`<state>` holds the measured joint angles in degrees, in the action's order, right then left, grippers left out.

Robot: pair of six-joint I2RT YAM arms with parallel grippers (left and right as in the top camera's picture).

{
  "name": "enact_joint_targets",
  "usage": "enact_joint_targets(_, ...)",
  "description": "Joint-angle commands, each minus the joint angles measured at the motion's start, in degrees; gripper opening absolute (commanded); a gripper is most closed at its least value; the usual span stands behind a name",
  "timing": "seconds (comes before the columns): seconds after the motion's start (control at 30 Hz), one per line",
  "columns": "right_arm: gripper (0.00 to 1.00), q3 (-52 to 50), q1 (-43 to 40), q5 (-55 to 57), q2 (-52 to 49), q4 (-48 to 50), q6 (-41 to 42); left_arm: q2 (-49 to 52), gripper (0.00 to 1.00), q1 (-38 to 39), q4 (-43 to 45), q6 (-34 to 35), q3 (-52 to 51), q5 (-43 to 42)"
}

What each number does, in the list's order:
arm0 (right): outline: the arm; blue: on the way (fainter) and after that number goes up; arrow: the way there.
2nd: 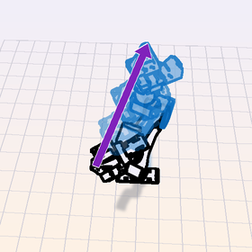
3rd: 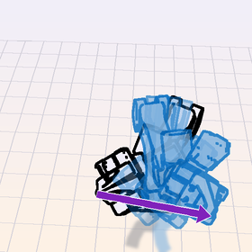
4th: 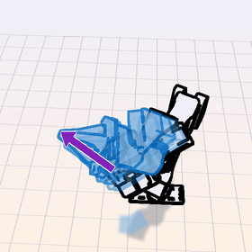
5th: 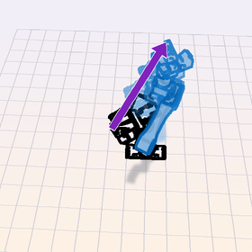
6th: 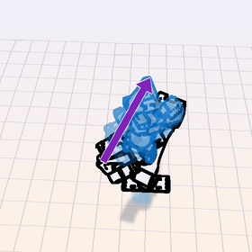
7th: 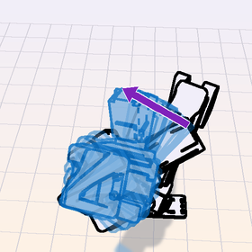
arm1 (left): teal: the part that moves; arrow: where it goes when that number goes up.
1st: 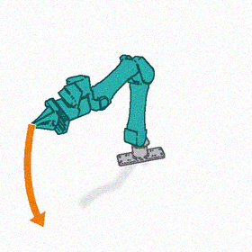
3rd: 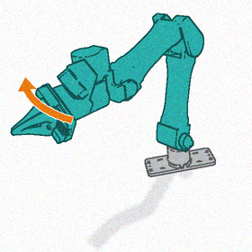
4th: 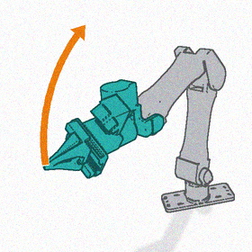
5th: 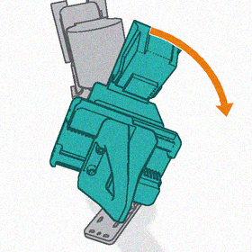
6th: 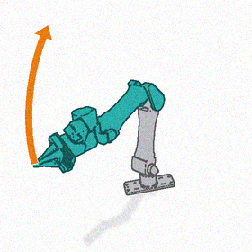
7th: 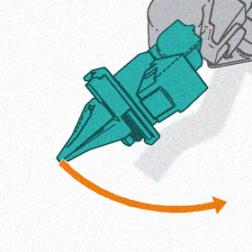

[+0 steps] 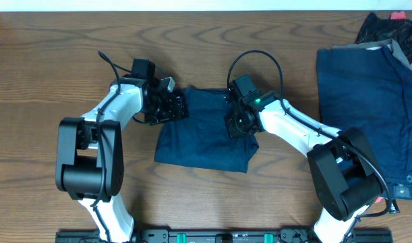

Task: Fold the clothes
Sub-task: 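Carry the folded pants to the left side with the left gripper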

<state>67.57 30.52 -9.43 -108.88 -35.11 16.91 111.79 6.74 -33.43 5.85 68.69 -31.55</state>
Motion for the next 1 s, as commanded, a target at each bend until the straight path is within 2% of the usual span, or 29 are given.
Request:
enact_joint_targets(0.0, 0.18, -0.20, 0.50, 0.22, -2.25, 0.02, -0.24, 1.25, 0.46, 0.02, 0.24, -1.60, -0.17, -1.75)
enact_joint_targets(0.03, 0.16, -0.17, 0.50, 0.22, -2.25, 0.02, -0.24, 1.22, 0.34, 0.00, 0.55, -2.10, -0.13, -1.73)
enact_joint_targets(0.1, 0.15, -0.02, 0.42, 0.42, -1.92, -0.04, -0.24, 0.90, 0.20, -0.13, 1.09, -3.10, -0.09, -1.38)
enact_joint_targets(0.2, 0.16, 0.90, -0.39, 0.39, -0.04, -1.36, -0.24, 0.02, 0.06, -1.29, 1.38, -2.54, 0.52, 1.46)
enact_joint_targets(0.43, 0.18, 4.33, -5.11, 0.63, 9.68, -6.71, -0.57, -3.19, 0.06, -10.16, 5.01, 5.73, 1.86, 12.52)
enact_joint_targets(0.73, 0.18, 4.31, -10.51, 0.66, 17.75, -12.66, -2.89, -5.14, 0.07, -31.15, 14.12, 24.11, 1.86, 12.83)
enact_joint_targets(0.97, 0.18, 4.31, -10.84, 0.63, 17.81, -14.23, -2.86, -5.14, 0.07, -43.65, 17.77, 25.99, 1.86, 12.92)
